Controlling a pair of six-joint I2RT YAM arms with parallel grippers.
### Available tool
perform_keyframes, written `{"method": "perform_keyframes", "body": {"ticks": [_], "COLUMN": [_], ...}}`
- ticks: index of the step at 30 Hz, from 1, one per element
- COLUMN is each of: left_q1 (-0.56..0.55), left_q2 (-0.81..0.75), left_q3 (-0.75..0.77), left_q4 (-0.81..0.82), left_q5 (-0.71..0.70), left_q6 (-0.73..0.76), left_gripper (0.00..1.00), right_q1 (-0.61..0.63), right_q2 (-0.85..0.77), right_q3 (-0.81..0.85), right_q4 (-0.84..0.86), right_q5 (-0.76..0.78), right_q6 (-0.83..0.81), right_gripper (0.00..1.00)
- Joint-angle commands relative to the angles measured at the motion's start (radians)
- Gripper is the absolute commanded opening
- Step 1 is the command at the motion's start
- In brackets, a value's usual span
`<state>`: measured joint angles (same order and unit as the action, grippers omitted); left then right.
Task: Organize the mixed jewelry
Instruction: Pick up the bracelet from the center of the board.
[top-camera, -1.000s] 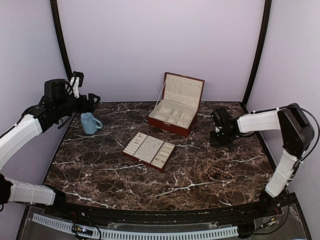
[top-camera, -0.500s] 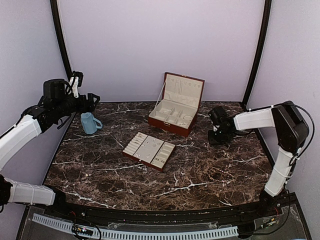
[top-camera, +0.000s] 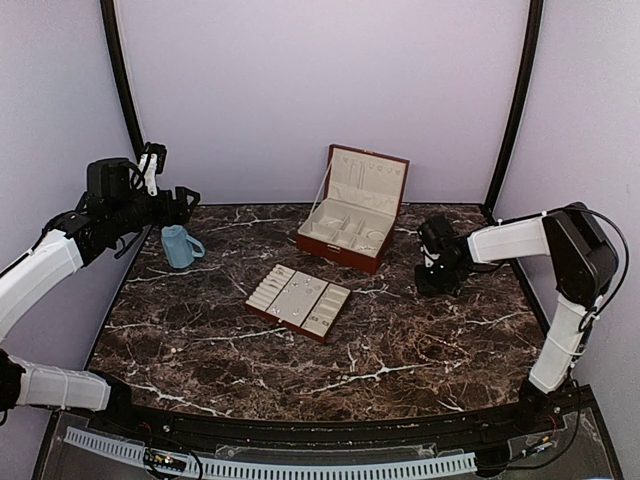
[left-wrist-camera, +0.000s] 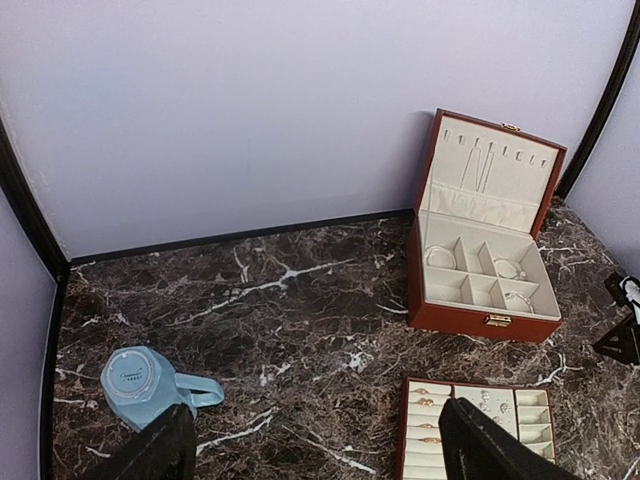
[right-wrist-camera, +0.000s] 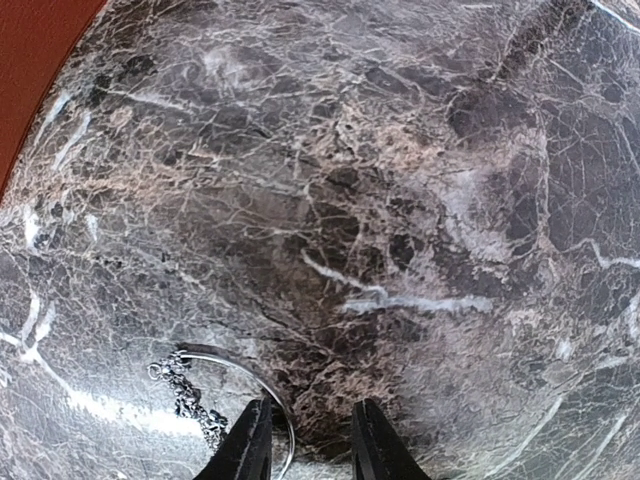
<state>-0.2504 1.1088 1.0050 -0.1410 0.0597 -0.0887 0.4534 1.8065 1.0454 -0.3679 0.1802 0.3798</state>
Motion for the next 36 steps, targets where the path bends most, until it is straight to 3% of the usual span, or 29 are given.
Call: {"method": "perform_keyframes", "body": {"ticks": [1, 11, 19, 36], "left_q1": [0.005, 0.005, 0.005, 0.005], "left_q2": [-0.013, -0.015, -0.015, -0.015], "left_q3": [-0.013, -0.013, -0.015, -0.016], "left_q4": [-0.004, -0.004, -0.002, -0.003], "left_q5": [0.006, 0.007, 0.006, -0.006], "left_q6": [0.007, 0.007, 0.007, 0.012], "left_gripper": [0.87, 0.87, 0.87, 0.87], "right_q1": [0.012, 0.036, 0.029, 0.026], "right_q2": [-0.004, 0.037, 0.044, -0.102], "right_q3": [0.002, 0.000, 0.006, -0.051], "right_q4": [-0.008, -0.023, -0.038, 0.068], "right_q5": [0.007, 0.026, 0.086, -0.004], "right_q6": [-0.025, 0.000, 0.030, 0.097], "right_gripper": [0.27, 0.17, 0.00, 0.00]}}
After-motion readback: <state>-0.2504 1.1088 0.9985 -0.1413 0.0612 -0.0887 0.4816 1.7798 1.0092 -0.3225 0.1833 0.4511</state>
